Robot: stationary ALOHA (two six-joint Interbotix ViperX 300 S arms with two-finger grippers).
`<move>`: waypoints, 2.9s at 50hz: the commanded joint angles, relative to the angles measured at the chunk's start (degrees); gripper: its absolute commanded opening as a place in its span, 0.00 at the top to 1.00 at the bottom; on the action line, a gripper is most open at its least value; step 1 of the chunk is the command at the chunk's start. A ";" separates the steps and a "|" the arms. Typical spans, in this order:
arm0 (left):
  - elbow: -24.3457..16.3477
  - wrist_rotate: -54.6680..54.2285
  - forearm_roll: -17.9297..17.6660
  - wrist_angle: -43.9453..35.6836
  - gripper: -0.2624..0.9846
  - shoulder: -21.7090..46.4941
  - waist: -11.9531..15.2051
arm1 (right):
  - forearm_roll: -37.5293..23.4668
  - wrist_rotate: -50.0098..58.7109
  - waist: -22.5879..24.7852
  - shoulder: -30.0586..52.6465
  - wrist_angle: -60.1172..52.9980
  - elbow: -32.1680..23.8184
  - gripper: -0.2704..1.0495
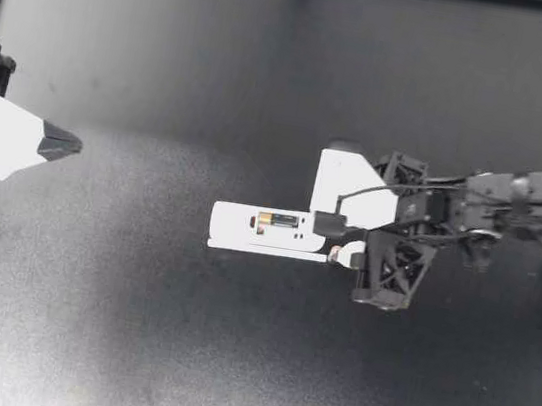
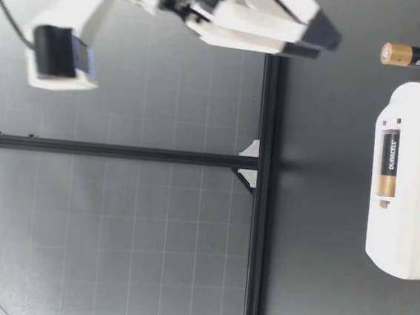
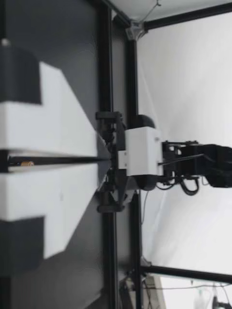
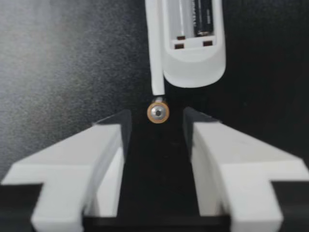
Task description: Place the battery into the slot of the remote controller.
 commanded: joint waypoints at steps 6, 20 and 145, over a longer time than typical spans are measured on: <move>-0.62 -0.09 0.00 -0.53 0.91 0.35 0.18 | -0.79 0.00 -0.35 1.93 -0.97 -1.32 0.47; -0.26 -0.18 -0.09 -0.53 0.91 0.35 0.18 | -1.32 0.00 -0.26 4.31 -2.37 -1.41 0.47; -24.79 0.18 -0.88 20.65 0.91 56.60 5.10 | -1.32 -0.18 -2.90 9.49 -56.51 13.54 0.76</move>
